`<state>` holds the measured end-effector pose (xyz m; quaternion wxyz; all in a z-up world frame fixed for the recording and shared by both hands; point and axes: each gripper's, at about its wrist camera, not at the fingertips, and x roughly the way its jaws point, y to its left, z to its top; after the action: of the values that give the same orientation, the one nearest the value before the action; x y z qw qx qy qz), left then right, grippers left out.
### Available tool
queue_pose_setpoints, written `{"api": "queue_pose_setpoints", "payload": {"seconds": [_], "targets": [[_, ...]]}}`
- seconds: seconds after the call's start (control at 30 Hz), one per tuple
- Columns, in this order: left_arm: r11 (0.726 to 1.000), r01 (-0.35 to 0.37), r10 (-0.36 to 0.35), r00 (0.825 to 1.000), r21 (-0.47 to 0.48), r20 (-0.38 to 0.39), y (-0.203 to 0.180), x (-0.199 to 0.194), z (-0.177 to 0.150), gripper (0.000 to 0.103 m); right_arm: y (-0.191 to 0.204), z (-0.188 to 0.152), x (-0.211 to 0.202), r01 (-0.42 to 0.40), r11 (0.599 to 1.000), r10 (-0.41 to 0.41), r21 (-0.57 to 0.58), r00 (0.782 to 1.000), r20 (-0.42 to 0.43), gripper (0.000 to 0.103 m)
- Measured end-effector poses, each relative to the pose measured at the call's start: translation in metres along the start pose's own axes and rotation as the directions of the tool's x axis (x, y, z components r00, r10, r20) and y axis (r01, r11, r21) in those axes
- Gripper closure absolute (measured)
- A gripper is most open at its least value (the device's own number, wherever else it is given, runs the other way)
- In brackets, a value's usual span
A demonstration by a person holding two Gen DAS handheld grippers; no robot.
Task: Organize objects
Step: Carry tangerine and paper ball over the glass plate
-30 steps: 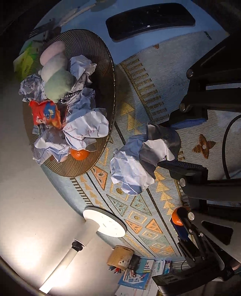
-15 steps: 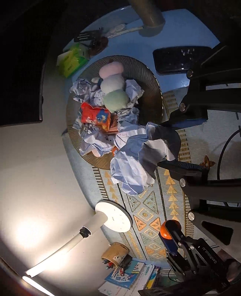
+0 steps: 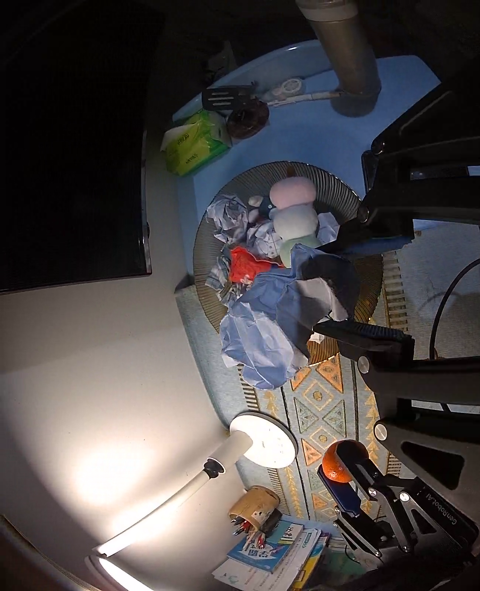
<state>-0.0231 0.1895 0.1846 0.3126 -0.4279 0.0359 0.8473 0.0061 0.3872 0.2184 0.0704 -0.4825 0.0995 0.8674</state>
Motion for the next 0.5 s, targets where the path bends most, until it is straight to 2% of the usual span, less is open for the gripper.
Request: {"api": "queue_pose_setpoints", "payload": {"seconds": [0.3, 0.5], "targets": [[0.997, -0.001, -0.002, 0.999, 0.076, 0.036, -0.030, 0.011, 0.025, 0.071, -0.023, 0.017, 0.001, -0.011, 1.000, 0.011, -0.002, 1.000, 0.018, 0.072], [0.994, 0.013, -0.015, 1.000, 0.110, 0.020, -0.042, 0.033, 0.039, 0.071, -0.037, 0.033, 0.011, -0.012, 1.000, 0.012, 0.004, 1.000, 0.014, 0.072]]}}
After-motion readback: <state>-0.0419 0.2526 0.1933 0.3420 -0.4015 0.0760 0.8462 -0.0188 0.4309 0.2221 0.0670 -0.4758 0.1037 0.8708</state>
